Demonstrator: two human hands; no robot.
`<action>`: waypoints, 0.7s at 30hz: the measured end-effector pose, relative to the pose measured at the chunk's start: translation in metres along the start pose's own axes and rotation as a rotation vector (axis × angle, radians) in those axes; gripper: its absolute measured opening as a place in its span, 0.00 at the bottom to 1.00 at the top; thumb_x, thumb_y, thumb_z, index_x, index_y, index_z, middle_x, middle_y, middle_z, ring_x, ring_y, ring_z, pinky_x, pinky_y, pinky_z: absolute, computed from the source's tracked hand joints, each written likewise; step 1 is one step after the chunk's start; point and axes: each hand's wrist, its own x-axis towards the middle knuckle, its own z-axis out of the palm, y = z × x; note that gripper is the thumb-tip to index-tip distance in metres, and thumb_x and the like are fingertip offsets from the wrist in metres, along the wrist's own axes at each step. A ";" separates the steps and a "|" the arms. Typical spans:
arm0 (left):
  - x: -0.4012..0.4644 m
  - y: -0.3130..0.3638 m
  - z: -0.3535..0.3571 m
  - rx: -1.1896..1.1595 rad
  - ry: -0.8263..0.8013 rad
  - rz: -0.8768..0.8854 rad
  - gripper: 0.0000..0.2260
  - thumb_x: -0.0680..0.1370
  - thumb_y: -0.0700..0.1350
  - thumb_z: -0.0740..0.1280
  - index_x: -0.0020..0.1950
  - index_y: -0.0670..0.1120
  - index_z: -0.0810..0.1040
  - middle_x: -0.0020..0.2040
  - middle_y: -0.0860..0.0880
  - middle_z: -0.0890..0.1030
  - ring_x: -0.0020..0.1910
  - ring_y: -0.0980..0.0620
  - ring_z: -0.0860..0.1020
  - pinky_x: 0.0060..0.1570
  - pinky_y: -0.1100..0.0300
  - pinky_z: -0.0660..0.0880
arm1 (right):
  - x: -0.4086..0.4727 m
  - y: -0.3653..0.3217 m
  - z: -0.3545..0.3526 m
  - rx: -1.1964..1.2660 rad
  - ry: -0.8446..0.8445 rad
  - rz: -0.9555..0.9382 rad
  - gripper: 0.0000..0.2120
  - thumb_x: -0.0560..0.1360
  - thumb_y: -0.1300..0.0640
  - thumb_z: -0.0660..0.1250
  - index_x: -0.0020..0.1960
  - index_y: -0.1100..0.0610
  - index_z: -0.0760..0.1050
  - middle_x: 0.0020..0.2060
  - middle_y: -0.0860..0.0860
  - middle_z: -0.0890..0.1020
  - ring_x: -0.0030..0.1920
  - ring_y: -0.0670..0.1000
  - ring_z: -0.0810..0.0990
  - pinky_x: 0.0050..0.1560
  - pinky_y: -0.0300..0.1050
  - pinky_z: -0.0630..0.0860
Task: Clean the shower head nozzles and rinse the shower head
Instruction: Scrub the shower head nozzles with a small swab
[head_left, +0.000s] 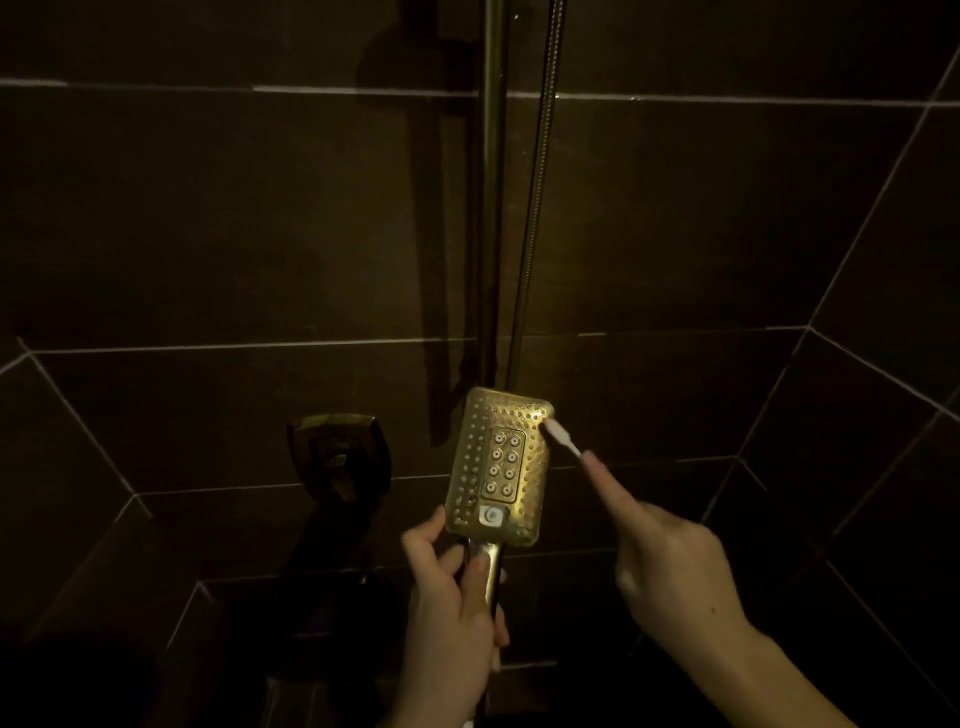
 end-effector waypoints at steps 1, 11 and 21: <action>-0.001 -0.001 0.000 0.007 0.004 0.001 0.30 0.83 0.42 0.64 0.53 0.81 0.60 0.53 0.53 0.82 0.28 0.49 0.80 0.23 0.59 0.73 | 0.000 -0.001 -0.001 -0.012 -0.008 -0.011 0.50 0.68 0.65 0.72 0.79 0.41 0.49 0.28 0.44 0.73 0.23 0.43 0.69 0.22 0.41 0.73; -0.003 -0.009 -0.001 -0.017 -0.034 -0.024 0.25 0.83 0.43 0.63 0.57 0.76 0.61 0.45 0.59 0.84 0.25 0.48 0.79 0.26 0.57 0.76 | -0.002 -0.016 0.009 -0.093 -0.024 -0.081 0.50 0.69 0.62 0.70 0.78 0.39 0.44 0.29 0.45 0.73 0.23 0.44 0.70 0.22 0.42 0.73; -0.014 -0.025 0.002 0.091 -0.009 0.040 0.34 0.82 0.41 0.62 0.58 0.83 0.53 0.55 0.67 0.81 0.37 0.55 0.83 0.29 0.63 0.75 | 0.016 -0.022 0.010 -0.051 0.052 -0.126 0.45 0.72 0.61 0.70 0.78 0.43 0.47 0.31 0.47 0.77 0.25 0.45 0.73 0.23 0.44 0.74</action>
